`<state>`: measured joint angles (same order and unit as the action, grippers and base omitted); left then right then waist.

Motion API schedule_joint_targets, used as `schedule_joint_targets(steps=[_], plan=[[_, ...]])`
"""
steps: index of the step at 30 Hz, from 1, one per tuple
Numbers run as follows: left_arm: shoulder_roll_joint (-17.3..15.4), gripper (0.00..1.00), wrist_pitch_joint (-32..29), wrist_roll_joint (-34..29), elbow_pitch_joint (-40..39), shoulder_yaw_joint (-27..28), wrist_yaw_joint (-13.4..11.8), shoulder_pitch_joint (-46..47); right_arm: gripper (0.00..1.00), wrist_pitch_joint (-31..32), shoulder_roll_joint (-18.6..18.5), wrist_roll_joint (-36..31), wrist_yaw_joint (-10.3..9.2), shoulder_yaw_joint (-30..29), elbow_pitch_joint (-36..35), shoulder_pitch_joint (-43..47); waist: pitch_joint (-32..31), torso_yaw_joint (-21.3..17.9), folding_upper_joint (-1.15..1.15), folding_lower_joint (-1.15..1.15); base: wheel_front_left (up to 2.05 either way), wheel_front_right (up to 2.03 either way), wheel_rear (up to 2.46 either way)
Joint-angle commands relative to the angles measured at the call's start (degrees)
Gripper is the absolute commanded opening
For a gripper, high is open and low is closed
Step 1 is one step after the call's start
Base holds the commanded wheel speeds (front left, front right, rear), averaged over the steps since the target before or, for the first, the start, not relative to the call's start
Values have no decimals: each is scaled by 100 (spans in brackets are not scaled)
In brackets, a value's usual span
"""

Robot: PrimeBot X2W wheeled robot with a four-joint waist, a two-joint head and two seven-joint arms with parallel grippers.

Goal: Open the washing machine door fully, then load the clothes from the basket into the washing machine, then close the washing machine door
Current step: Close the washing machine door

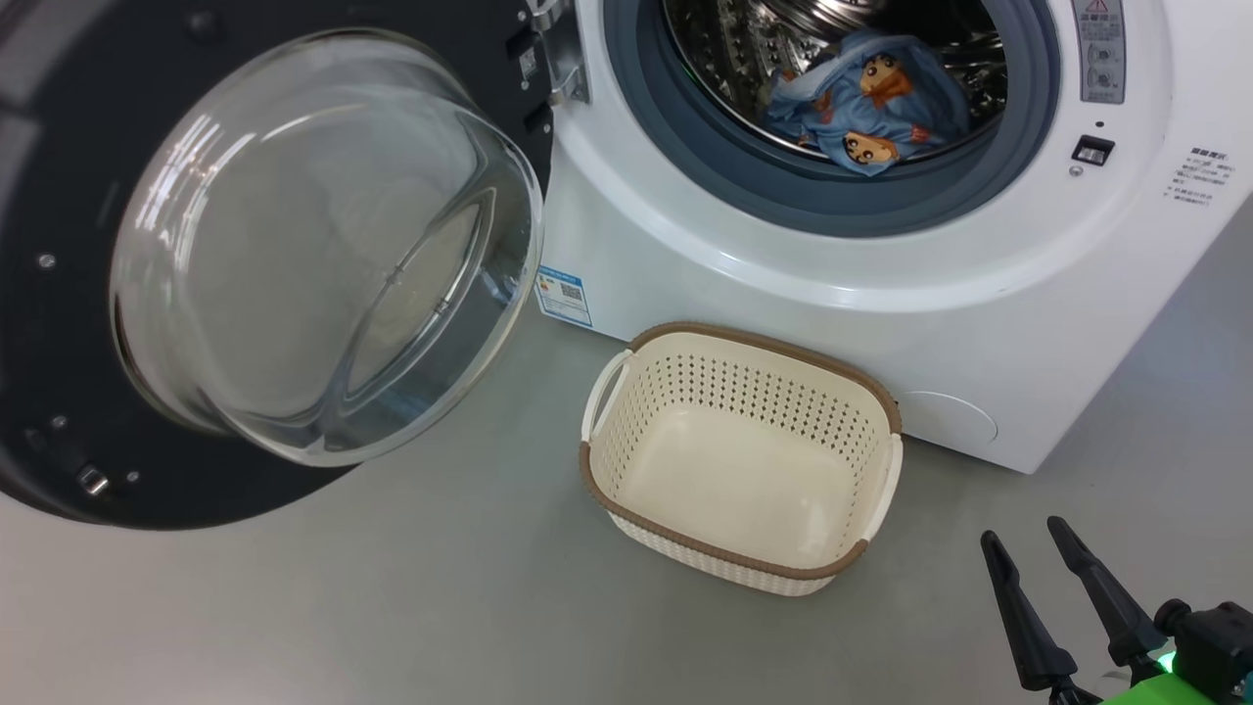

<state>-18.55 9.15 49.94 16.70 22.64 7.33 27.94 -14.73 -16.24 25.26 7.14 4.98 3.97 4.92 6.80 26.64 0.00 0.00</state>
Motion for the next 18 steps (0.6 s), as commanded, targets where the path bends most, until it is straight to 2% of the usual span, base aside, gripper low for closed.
schedule_joint_targets(steps=[1,7,14,18], plan=[[-420,0,-105,129,0,164,14,233,100,-27,-80,-40,35,122,-159,-40,49,-43,0,0,0,0,0],[-1166,0,-1016,963,1276,-41,14,626,100,-27,-123,-37,35,123,-167,-139,166,-151,0,0,0,0,0],[-1500,0,-2009,1701,2116,-189,15,981,100,-27,-147,-38,35,94,-186,-136,237,-182,0,0,0,0,0],[-1601,0,-2808,1985,2450,-369,15,1103,100,-27,-171,-38,35,88,-193,-159,261,-203,0,0,0,0,0]])
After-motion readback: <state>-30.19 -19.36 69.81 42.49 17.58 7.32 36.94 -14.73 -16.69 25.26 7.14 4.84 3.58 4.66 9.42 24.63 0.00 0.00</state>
